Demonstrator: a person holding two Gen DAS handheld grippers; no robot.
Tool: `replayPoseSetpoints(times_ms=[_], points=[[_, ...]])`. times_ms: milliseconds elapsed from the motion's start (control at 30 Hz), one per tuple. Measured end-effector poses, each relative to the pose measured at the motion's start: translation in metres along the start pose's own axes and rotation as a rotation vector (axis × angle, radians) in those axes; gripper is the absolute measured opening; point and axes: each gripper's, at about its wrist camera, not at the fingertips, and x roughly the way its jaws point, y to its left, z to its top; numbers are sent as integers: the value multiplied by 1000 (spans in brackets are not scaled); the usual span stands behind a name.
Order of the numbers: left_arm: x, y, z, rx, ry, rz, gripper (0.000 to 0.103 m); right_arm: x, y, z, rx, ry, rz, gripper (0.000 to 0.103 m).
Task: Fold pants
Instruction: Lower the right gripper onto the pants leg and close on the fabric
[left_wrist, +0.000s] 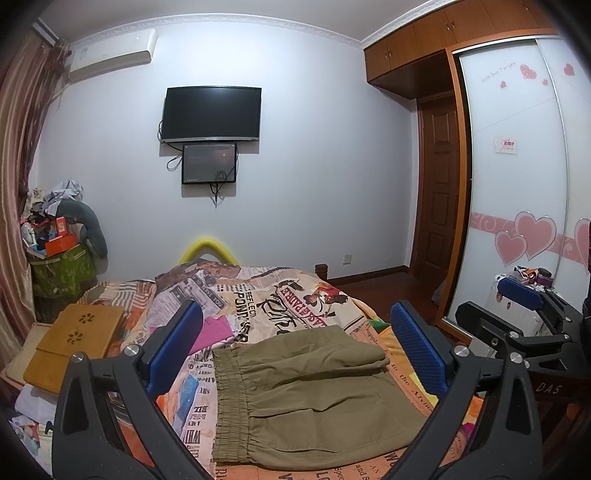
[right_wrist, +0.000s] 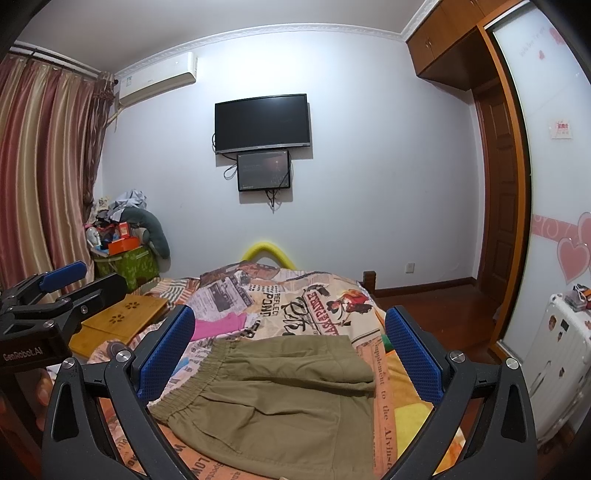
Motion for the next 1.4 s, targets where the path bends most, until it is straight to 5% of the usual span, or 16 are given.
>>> replayPoseSetpoints(times_ms=[433, 1000, 1400], points=[[55, 7, -15, -16, 103, 10, 103, 31, -29, -19, 26, 97, -70, 102], [193, 51, -61, -32, 374, 66, 103, 105, -104, -67, 93, 328, -228, 102], [266, 88, -114, 11, 586, 84, 103, 187, -147, -123, 142, 570, -133, 100]])
